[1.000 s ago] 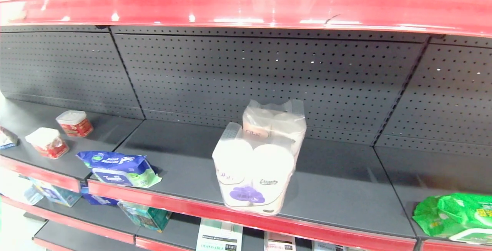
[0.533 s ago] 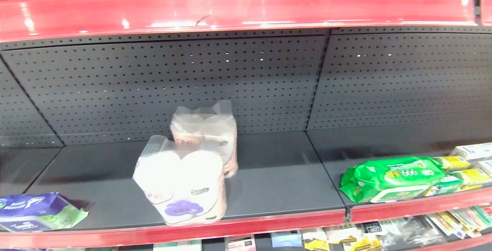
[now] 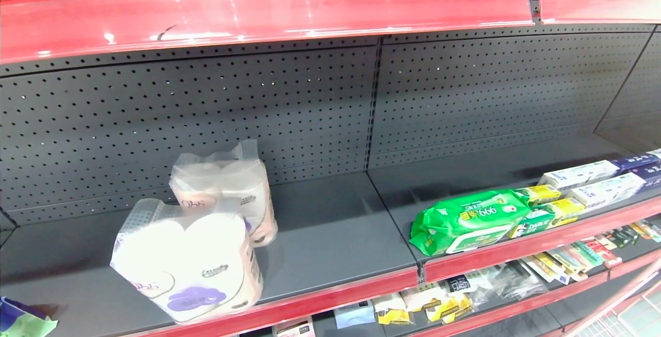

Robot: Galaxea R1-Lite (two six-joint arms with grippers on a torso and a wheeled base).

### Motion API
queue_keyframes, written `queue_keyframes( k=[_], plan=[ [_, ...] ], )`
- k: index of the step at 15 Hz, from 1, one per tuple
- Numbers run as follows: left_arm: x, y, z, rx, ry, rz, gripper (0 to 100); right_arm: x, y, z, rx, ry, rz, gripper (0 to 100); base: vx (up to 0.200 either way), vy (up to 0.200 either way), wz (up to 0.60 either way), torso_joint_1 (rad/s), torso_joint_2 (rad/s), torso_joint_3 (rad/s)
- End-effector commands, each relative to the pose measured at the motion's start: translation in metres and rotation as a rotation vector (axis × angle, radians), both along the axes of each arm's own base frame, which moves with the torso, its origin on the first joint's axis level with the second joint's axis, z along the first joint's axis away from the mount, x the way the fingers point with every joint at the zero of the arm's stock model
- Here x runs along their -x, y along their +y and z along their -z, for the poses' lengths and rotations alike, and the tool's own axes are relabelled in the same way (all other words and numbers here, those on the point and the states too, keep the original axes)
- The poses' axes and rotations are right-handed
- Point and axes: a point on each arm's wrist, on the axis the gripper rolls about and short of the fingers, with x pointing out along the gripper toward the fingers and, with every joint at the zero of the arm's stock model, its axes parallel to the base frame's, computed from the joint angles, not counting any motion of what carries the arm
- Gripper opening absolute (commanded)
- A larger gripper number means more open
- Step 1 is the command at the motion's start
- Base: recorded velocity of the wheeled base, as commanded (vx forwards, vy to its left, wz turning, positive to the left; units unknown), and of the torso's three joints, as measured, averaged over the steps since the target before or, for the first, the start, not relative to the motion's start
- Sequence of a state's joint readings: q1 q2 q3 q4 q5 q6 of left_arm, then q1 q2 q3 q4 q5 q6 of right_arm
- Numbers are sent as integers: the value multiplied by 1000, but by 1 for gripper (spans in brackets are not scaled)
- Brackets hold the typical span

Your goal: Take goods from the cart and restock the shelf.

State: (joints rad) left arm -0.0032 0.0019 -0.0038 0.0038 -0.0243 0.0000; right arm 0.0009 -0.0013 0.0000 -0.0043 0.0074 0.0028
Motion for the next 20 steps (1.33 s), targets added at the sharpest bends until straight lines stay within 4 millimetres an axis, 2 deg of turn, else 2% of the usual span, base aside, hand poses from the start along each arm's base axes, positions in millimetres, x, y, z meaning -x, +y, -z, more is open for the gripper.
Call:
queue_keyframes(
  k=[1,2,3,4,5,6,7,10,13,17,20],
  plan=[
    [-1,0,-52,32,-24,8,100,0,0,0,0,1,-1,100,0,0,0,0,0,0],
    [-11,0,-85,100,-9,14,100,0,0,0,0,1,-1,100,0,0,0,0,0,0],
    [-24,0,-130,192,-23,18,100,0,0,0,0,1,-1,100,0,0,0,0,0,0],
    [-50,2,-157,186,27,-75,100,0,0,0,0,1,-1,100,0,0,0,0,0,0],
    [-66,5,-153,148,95,-196,100,0,0,0,0,1,-1,100,0,0,0,0,0,0],
    [-70,6,-151,139,115,-225,100,0,0,0,0,1,-1,100,0,0,0,0,0,0],
    [-98,16,-138,111,253,-398,100,0,0,0,0,1,-1,100,0,0,0,0,0,0],
    [-129,34,-120,124,430,-524,100,0,0,0,0,1,-1,100,0,0,0,0,0,0],
    [-145,42,-100,137,625,-545,100,0,0,0,0,1,-1,100,0,0,0,0,0,0],
    [-170,49,-80,145,771,-521,100,0,0,0,0,1,-1,100,0,0,0,0,0,0],
    [-180,50,-66,119,864,-469,100,0,0,0,0,1,-1,100,0,0,0,0,0,0]
  ],
)
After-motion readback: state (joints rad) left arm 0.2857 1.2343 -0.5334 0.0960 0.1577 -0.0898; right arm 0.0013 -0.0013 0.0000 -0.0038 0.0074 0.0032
